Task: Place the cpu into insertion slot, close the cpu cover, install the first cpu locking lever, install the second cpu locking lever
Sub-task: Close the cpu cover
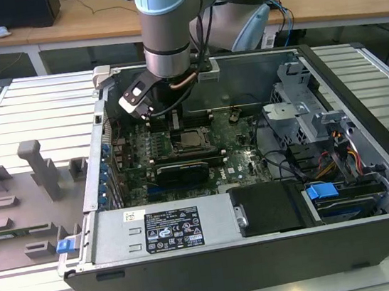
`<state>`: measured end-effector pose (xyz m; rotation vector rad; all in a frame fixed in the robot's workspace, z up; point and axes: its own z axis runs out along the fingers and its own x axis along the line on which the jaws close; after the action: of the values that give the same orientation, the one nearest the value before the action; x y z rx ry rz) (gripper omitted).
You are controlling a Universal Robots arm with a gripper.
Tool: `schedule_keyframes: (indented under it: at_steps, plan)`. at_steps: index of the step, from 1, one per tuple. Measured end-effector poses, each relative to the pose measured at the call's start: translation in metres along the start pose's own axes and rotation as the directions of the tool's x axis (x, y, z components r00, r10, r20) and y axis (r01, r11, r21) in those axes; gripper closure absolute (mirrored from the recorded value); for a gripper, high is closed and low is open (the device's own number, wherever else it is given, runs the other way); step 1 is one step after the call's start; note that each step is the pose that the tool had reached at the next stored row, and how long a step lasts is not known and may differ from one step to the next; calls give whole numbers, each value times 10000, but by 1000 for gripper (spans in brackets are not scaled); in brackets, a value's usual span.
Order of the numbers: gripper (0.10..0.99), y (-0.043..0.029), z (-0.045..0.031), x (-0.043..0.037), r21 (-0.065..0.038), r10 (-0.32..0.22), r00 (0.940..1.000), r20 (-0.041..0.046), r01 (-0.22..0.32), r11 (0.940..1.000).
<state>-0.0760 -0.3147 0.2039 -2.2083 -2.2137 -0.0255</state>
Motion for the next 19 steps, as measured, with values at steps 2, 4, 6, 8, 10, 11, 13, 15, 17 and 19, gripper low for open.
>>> schedule_keyframes:
  at_steps: [2,4,6,8,10,11,13,15,17,19]
  plan:
    - [980,0,-2,1,-4,0,10000,-6,0,10000]
    - [980,4,-18,2,-6,0,10000,-18,0,10000]
    - [980,25,-34,1,-2,-1,10000,-23,1,10000]
    - [980,93,-38,-1,-1,0,10000,-64,0,10000]
    - [980,290,-39,-7,59,1,9999,-133,0,10000]
    - [980,332,-39,-8,72,3,9999,-140,-2,10000]
    - [980,365,-117,-6,74,2,9999,-142,-1,10000]
    - [980,364,-272,-3,75,4,9999,-141,-2,10000]
    - [980,365,-360,0,75,3,9999,-142,-2,10000]
    - [980,365,-548,4,75,3,9999,-141,-2,10000]
